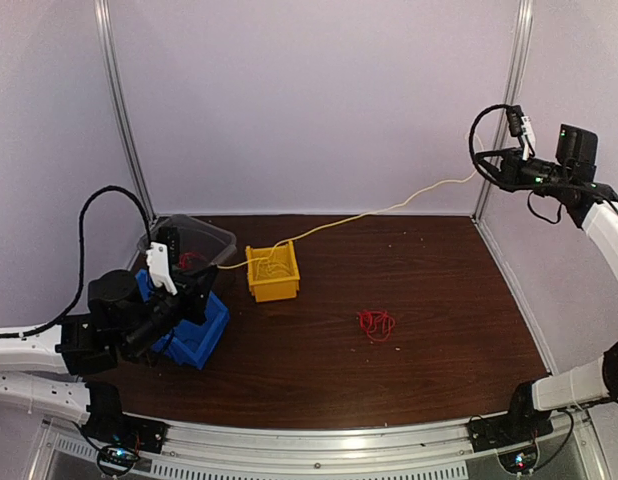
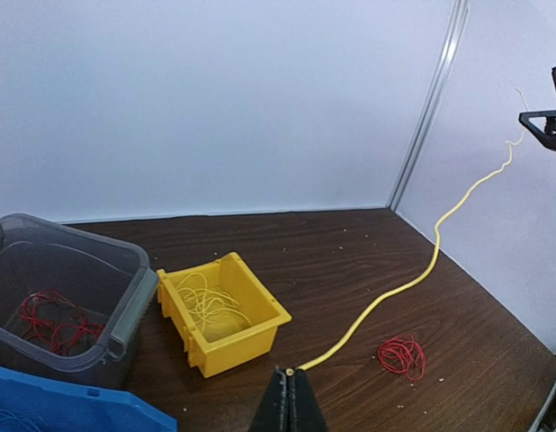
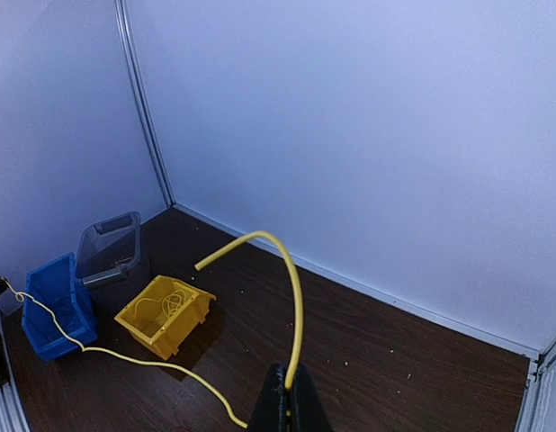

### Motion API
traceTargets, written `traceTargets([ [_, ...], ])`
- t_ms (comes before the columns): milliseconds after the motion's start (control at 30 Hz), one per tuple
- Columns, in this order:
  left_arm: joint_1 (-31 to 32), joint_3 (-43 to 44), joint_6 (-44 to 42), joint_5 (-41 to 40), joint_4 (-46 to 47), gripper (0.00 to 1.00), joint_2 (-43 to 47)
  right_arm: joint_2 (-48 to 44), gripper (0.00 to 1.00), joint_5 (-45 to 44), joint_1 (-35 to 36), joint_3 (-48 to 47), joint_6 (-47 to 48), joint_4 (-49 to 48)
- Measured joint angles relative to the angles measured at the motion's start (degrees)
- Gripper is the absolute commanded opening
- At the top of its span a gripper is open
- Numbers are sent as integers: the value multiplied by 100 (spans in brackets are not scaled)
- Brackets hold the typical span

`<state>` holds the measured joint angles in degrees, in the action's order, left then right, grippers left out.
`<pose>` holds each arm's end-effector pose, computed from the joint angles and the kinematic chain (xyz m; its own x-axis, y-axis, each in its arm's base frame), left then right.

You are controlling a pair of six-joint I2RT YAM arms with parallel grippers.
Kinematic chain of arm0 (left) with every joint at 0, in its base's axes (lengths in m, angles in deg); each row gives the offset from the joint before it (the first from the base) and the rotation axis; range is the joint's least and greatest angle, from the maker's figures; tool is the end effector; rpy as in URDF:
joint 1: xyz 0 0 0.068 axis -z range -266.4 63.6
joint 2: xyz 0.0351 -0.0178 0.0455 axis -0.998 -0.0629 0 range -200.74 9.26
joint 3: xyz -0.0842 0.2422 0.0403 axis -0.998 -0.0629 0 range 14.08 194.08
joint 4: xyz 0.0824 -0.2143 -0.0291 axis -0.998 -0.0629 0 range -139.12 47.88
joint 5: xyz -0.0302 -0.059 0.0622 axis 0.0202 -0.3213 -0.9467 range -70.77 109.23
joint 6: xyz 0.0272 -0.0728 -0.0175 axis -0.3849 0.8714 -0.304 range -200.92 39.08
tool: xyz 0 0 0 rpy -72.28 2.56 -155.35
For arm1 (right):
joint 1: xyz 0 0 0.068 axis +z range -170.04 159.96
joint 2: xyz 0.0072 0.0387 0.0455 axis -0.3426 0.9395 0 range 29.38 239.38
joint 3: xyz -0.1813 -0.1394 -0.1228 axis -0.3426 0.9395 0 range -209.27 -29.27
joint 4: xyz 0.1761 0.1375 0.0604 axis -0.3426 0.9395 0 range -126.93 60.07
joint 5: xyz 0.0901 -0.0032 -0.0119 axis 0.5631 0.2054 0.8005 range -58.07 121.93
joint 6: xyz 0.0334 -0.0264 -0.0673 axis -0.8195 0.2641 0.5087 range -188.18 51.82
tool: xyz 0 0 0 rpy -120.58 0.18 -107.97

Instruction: Untangle the cables

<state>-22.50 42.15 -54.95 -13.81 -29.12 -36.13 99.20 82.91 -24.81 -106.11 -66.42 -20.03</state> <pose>0.1199 -0.1598 0.2759 -0.2547 -0.3146 -0.9144 0.4472 0.8001 -0.3998 0.2564 0.0321 0.4139 -0.1491 -0.0071 -0.9888 -0.7153 0.6911 0.1029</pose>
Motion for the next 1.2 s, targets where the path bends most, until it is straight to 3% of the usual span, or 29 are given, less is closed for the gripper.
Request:
traceTargets([
  [367,-424,1051,-824,-1185,-1405,0,466,59,0,-376,48,1054,155,-79],
  [533,-1172,1633,-1311,-1071,-1506,0,358,511,0,-332,737,1062,369,-90],
  [700,-1486,2326,-1659,-848,-1510,0,-330,1128,0,-509,1725,946,531,-63],
  [933,-2238,3357,-1825,76,-1703,0,-1585,2577,0,-595,3036,-267,487,-219],
  [1200,-2594,4376,-1978,693,-1746,0,-2400,4658,0,-468,3783,-1915,-81,-551],
])
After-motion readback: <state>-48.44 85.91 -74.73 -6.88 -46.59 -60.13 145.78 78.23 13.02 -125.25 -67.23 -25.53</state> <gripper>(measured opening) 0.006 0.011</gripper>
